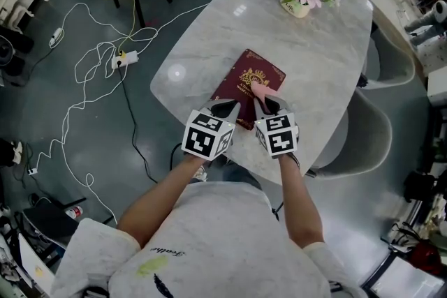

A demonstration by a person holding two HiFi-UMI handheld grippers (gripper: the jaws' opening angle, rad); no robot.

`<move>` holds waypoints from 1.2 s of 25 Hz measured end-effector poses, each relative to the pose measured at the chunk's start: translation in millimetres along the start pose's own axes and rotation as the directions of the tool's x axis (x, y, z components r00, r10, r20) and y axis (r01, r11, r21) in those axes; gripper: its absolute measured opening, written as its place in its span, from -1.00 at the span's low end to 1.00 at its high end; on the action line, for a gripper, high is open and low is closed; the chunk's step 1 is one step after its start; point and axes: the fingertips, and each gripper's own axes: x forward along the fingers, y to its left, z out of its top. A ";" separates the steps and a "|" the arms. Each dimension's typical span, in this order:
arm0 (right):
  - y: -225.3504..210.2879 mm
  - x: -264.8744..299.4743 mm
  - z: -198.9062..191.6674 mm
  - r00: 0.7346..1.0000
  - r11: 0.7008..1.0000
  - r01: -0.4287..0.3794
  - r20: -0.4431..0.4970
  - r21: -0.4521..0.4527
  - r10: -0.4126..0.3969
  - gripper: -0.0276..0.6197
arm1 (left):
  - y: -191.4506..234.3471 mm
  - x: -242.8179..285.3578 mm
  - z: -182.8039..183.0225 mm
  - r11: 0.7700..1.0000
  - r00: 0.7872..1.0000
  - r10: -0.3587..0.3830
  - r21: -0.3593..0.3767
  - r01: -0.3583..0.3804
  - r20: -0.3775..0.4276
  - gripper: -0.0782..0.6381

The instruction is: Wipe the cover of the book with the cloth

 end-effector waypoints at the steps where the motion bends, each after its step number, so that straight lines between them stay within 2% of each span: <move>1: 2.4 -0.5 -0.4 1.000 1.000 0.000 -0.002 0.000 0.000 -0.85 | 0.5 -1.6 -0.5 1.000 1.000 -0.001 -0.001 0.001 0.001 -0.76; 30: 61.2 -23.5 -19.3 1.000 1.000 0.011 -0.027 -0.003 -0.011 -0.85 | -3.0 -44.1 -25.6 1.000 0.999 -0.029 0.001 0.029 0.026 -0.76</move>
